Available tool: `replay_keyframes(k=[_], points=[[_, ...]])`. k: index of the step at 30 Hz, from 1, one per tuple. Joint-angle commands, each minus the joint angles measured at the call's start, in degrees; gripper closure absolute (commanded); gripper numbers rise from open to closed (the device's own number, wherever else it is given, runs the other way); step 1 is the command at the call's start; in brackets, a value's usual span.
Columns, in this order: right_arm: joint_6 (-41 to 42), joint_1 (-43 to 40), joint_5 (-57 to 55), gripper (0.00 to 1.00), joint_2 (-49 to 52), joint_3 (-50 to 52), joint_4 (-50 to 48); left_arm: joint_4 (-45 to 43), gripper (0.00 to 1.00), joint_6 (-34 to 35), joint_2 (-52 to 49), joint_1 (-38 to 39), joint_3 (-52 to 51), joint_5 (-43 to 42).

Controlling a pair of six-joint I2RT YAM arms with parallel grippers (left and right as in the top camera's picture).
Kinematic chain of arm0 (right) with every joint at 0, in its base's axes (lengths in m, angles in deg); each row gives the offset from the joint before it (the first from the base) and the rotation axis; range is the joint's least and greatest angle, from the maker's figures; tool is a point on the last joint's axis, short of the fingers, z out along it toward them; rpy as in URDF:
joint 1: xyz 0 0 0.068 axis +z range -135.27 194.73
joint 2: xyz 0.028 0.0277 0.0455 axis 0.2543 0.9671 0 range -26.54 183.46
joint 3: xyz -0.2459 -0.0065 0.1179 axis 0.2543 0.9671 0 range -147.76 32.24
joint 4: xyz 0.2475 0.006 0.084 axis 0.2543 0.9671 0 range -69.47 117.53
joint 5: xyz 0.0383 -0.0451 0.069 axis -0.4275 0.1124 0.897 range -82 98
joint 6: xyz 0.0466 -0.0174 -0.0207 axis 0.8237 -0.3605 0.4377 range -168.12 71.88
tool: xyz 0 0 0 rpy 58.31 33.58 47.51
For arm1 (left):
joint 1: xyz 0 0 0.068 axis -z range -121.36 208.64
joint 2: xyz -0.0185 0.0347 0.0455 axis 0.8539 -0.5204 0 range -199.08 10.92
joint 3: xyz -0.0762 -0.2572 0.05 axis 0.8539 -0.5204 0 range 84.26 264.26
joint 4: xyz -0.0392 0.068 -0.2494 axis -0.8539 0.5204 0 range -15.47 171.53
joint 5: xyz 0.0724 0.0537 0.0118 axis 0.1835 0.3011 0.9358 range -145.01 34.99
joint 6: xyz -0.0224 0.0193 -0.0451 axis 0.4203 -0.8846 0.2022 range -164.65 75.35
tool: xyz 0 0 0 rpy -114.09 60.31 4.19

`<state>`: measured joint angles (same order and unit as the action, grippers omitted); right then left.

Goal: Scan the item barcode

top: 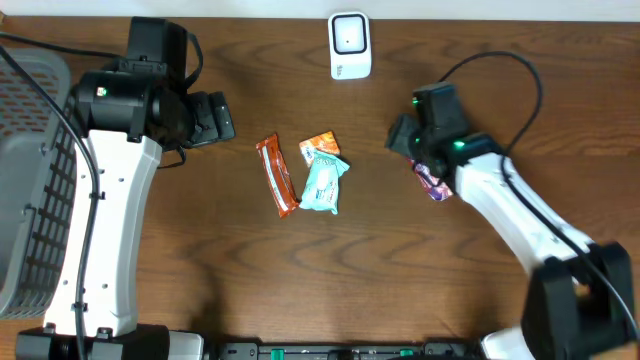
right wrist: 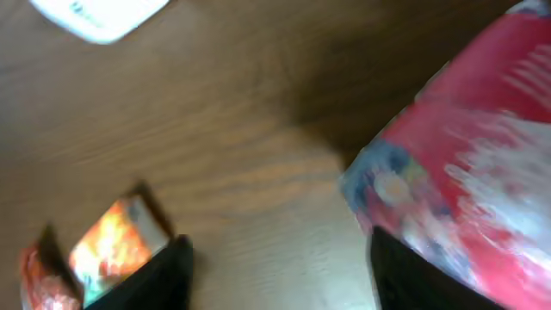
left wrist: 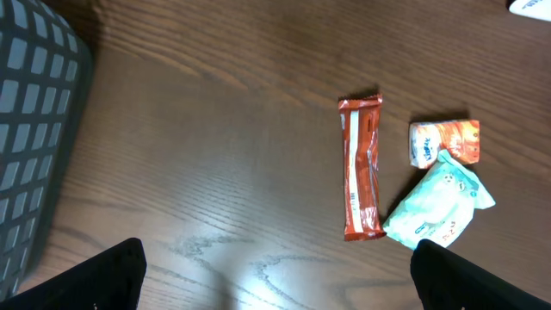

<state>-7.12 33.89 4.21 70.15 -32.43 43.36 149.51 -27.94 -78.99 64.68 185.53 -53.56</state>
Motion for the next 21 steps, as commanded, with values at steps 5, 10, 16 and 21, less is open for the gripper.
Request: replay_keyframes(k=[5,10,16,21], points=[[-3.04,2.27,-2.69,0.47,9.51,-0.37,-10.71,0.22,0.02,0.48,-0.42,-0.2,-0.11,0.07],[-5.81,1.29,-2.99,0.48,9.03,-1.29,-12.37,0.22,0.02,0.48,-0.42,-0.2,-0.11,0.04],[-9.35,0.94,-8.68,0.45,9.01,-7.76,-2.25,0.22,0.02,0.48,-0.42,-0.2,-0.11,0.04],[-7.69,-0.44,-9.84,0.41,9.01,-16.74,10.27,0.22,0.02,0.48,-0.42,-0.2,-0.11,0.04]])
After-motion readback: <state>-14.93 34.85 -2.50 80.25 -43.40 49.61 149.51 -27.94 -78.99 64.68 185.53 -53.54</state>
